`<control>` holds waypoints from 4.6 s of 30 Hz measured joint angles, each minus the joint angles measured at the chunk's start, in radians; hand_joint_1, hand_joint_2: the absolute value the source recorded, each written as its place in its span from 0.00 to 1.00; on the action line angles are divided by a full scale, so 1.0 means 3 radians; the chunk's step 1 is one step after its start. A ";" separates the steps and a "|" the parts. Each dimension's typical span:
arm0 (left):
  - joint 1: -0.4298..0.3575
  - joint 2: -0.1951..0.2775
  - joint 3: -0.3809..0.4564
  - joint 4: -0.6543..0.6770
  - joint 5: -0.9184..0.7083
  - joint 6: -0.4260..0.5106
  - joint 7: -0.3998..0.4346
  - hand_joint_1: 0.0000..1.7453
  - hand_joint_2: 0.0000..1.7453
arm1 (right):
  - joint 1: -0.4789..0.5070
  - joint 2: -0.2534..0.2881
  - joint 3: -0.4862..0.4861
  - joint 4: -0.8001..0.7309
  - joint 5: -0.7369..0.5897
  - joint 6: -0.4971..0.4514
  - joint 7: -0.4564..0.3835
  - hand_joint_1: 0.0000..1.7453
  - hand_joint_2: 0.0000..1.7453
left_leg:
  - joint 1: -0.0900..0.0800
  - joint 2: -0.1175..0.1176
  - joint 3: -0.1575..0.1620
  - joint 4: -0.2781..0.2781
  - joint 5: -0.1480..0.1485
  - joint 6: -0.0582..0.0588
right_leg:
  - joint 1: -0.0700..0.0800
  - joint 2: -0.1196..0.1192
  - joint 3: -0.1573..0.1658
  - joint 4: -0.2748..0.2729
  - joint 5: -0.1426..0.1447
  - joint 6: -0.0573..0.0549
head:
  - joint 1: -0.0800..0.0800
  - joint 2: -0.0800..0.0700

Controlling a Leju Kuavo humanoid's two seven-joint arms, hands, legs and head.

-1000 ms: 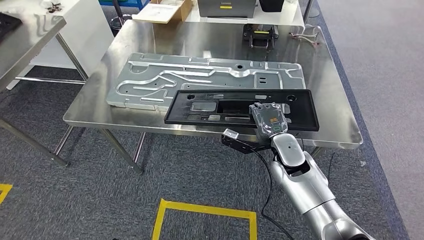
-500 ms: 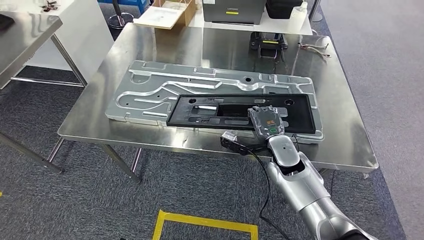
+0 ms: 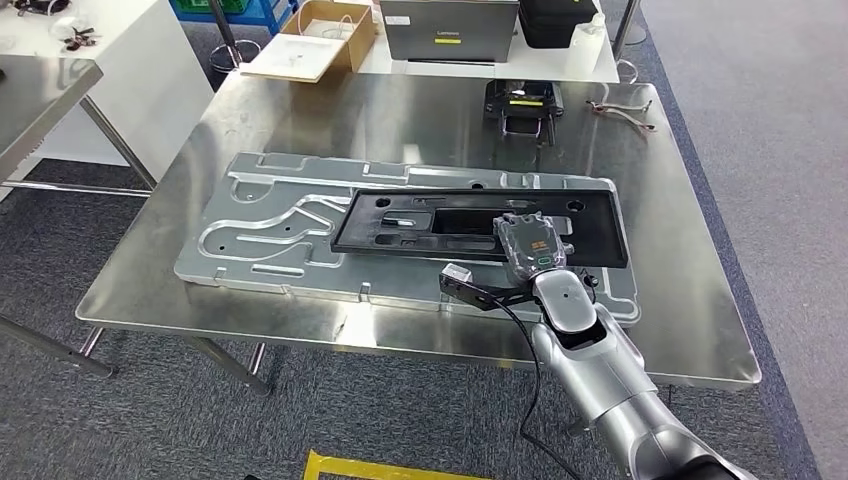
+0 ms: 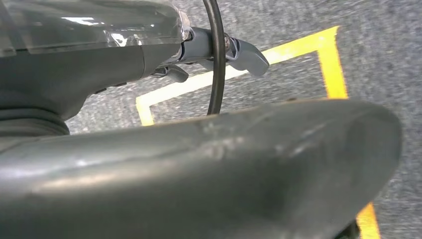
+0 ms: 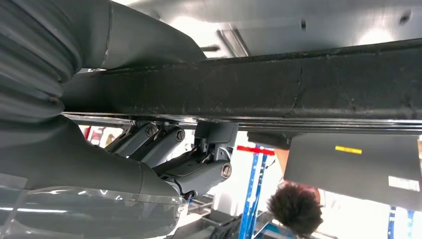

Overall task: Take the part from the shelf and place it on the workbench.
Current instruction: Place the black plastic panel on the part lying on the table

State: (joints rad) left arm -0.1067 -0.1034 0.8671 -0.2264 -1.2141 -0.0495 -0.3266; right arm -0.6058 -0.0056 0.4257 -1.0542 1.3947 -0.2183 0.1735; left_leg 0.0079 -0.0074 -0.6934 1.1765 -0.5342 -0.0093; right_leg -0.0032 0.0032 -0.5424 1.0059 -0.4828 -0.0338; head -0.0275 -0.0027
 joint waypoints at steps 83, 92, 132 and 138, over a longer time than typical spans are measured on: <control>0.0077 -0.0109 0.0052 -0.0124 0.0127 -0.0079 -0.0029 0.00 0.00 | -0.0010 0.0144 -0.0209 0.0594 0.0017 -0.0242 -0.0095 0.00 0.00 | -0.0031 0.0031 0.0053 -0.0535 0.0624 0.0044 | -0.0019 -0.0023 0.0094 -0.0029 -0.0069 0.0070 | -0.0002 0.0000; 0.0081 -0.0109 0.0074 -0.0124 0.0127 -0.0078 -0.0029 0.00 0.00 | 0.0006 0.0174 -0.0209 0.0607 0.0019 -0.0243 -0.0100 0.00 0.00 | 0.0049 0.0020 0.0215 0.0187 0.0165 -0.0108 | -0.0058 -0.0044 -0.0371 -0.0006 0.0314 0.0069 | -0.0004 0.0000; 0.0248 -0.0296 0.0374 -0.0275 0.0173 -0.0007 -0.0117 0.00 0.00 | 0.1899 0.0227 -0.1159 -0.0215 -0.1491 -0.1170 -0.1169 0.00 0.00 | 0.0025 0.0042 0.0591 -0.0643 0.0182 0.0165 | -0.0054 -0.0033 -0.0535 0.0410 -0.0112 0.0239 | -0.0003 0.0000; 0.0282 -0.0386 0.0504 -0.0404 0.0112 -0.0044 -0.0144 0.00 0.00 | 0.2095 0.0344 -0.1695 0.0102 -0.1823 -0.1200 -0.1626 0.00 0.00 | 0.0006 0.0056 0.0257 -0.0590 0.0394 0.0155 | -0.0059 -0.0024 -0.0250 0.0725 -0.0127 0.0252 | -0.0003 0.0000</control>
State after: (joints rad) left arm -0.0220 -0.2191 1.0184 -0.3476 -1.1806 -0.0628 -0.3698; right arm 0.0228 0.0977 -0.0828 -1.0235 0.8478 -0.5784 -0.3145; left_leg 0.0097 0.0094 -0.6163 0.9996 -0.4158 0.0372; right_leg -0.0209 -0.0039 -0.6174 1.2234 -0.5209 0.0419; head -0.0282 -0.0027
